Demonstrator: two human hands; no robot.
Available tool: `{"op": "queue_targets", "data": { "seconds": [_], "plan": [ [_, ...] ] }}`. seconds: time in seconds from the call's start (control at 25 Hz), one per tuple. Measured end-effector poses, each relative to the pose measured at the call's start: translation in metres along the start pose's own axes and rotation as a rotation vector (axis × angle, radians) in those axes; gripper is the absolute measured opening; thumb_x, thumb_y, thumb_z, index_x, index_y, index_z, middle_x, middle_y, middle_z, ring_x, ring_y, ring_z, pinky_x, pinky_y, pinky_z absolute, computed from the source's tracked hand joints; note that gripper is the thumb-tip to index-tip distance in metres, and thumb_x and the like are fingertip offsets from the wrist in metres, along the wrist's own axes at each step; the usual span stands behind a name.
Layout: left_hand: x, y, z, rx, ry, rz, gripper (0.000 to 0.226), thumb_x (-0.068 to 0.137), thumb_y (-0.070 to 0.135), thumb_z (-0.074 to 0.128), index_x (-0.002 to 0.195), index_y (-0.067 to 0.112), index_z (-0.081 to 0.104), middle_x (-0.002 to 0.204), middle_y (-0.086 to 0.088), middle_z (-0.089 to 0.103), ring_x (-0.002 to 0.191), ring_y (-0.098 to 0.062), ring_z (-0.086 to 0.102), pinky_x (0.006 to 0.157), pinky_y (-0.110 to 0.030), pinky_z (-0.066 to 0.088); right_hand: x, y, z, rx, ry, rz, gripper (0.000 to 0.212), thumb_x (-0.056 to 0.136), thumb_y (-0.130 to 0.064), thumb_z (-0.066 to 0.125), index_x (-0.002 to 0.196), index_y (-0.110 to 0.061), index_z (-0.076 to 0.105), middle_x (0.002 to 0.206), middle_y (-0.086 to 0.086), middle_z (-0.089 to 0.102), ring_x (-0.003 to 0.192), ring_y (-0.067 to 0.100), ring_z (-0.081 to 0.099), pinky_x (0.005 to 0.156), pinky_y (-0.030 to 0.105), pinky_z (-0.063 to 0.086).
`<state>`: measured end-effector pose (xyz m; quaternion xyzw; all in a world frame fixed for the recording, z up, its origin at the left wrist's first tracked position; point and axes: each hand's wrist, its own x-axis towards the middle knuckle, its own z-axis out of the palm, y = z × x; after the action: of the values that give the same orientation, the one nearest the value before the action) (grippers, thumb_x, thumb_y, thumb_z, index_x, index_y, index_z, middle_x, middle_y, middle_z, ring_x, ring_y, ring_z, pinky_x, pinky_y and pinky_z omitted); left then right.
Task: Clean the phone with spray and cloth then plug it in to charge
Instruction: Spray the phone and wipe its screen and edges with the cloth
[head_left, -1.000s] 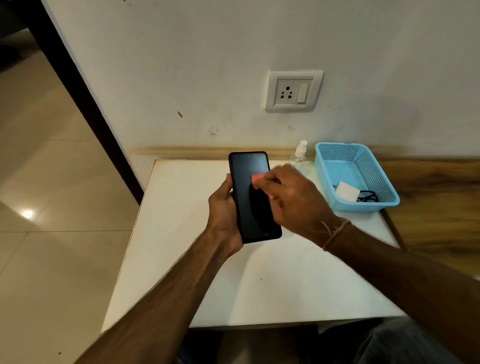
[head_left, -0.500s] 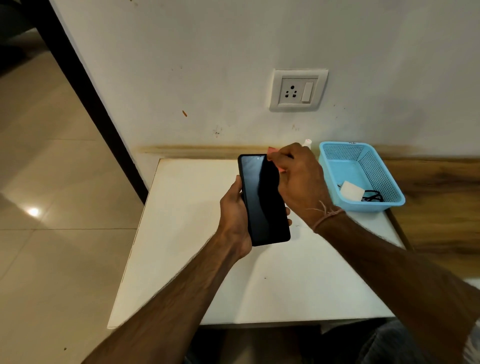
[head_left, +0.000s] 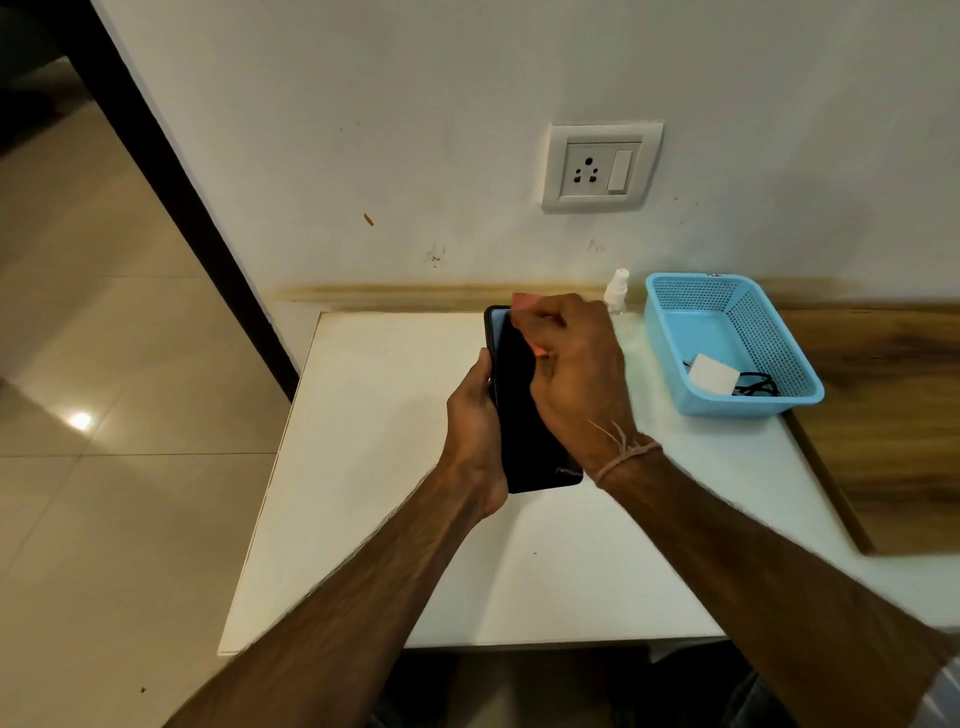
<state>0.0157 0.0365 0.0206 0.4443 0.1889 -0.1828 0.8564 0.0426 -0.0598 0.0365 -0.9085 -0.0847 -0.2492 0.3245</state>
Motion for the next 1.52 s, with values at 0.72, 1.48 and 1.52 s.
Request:
{"op": "queue_targets", "data": {
  "seconds": [0.72,1.48,1.52],
  "plan": [
    [-0.001,0.0,-0.002,0.044,0.005,-0.01,0.06,0.1,0.06,0.037,0.119,0.016,0.073,0.106,-0.011,0.075,0.094,-0.033,0.069,0.097,-0.051,0.053,-0.009,0.027,-0.001,-0.094,-0.154,0.053,0.064,0.09,0.01,0.042,0.149,-0.015,0.032,0.157,0.003,0.027,0.147,0.022,0.018,0.12,0.03,0.013],
    [0.003,0.004,-0.008,-0.046,-0.047,-0.017,0.058,0.099,0.058,0.041,0.123,0.015,0.072,0.108,-0.007,0.077,0.091,-0.026,0.074,0.085,-0.036,0.055,-0.018,0.014,0.003,-0.125,-0.236,-0.196,0.06,0.089,0.009,0.045,0.145,-0.012,0.04,0.153,0.003,0.036,0.144,0.02,0.028,0.114,0.02,0.016],
    [0.004,0.004,-0.009,-0.025,-0.049,-0.012,0.06,0.1,0.059,0.039,0.119,0.014,0.073,0.102,-0.007,0.077,0.084,-0.026,0.073,0.08,-0.035,0.055,-0.013,0.021,-0.004,-0.158,-0.212,-0.125,0.064,0.087,0.01,0.046,0.147,-0.013,0.039,0.154,0.003,0.034,0.145,0.02,0.027,0.115,0.023,0.018]
  ]
}}
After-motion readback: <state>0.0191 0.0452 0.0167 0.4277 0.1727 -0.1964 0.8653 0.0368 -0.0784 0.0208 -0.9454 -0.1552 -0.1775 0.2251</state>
